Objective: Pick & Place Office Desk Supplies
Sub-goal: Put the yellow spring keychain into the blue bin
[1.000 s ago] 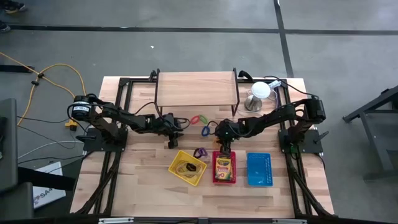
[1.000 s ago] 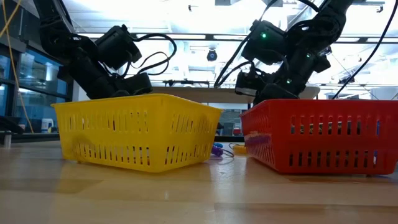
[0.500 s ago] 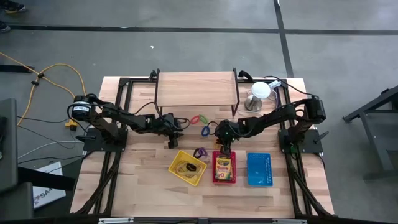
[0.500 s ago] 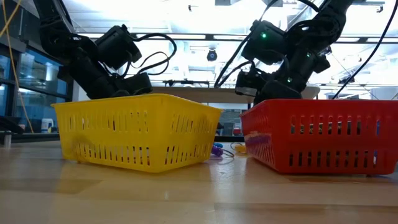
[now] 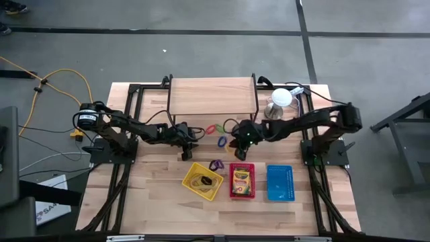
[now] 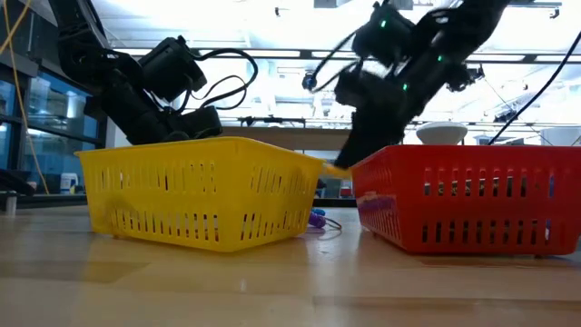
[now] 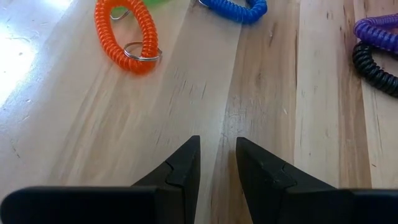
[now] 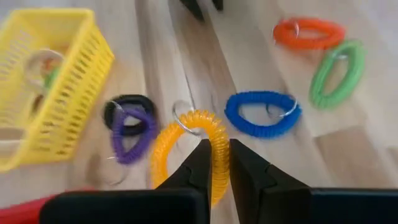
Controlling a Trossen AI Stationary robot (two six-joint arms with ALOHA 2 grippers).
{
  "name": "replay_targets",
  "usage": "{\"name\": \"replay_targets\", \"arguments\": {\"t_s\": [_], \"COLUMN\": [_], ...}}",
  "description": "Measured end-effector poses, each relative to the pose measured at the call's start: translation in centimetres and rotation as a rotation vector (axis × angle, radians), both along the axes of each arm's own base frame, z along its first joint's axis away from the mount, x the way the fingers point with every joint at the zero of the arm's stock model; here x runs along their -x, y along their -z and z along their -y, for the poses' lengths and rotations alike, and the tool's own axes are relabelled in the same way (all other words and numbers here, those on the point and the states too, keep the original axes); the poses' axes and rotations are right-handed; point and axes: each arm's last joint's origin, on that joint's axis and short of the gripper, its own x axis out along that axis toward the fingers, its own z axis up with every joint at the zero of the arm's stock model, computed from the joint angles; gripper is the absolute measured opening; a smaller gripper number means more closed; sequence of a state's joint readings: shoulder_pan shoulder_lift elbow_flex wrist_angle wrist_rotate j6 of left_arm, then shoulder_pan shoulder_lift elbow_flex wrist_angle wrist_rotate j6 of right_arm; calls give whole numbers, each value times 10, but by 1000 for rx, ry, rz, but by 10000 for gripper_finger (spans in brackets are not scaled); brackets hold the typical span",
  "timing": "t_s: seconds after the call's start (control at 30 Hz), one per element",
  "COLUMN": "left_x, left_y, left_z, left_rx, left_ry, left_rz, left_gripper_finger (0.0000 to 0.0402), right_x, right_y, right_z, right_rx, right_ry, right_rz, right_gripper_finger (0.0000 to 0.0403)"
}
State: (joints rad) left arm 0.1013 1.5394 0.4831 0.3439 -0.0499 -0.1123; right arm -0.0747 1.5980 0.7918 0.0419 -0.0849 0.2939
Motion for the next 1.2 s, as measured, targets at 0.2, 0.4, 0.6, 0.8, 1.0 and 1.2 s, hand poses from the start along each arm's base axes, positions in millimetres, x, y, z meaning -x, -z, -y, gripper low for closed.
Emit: {"name": "replay_targets", "arguments": {"t_s": [0.2,0.4,0.6,0.8,1.0,1.2], "left_x": [0,0,0,0,0,0], "left_y": [0,0,0,0,0,0], "left_z": [0,0,0,0,0,0], "left_rx": [0,0,0,0,0,0], "left_ry": [0,0,0,0,0,0], "left_rz": [-2,-1,-1,0,-1,0], "left_gripper_finger": [99,99,99,99,99,99], "right_x": [8,16,31,48,65,83], "right_y": [-33,-51,-56,-65,-73,-75], "right_z": [3,0,-4,-17,-43,-70], "right_rx": [16,11,-64,-193,-231,-281], "right_ry": [10,4,-25,-60,-72,-57], "right_rz": [110,155,78,10,-54,-148], "right_gripper_finger": [28,28,28,28,28,28]}}
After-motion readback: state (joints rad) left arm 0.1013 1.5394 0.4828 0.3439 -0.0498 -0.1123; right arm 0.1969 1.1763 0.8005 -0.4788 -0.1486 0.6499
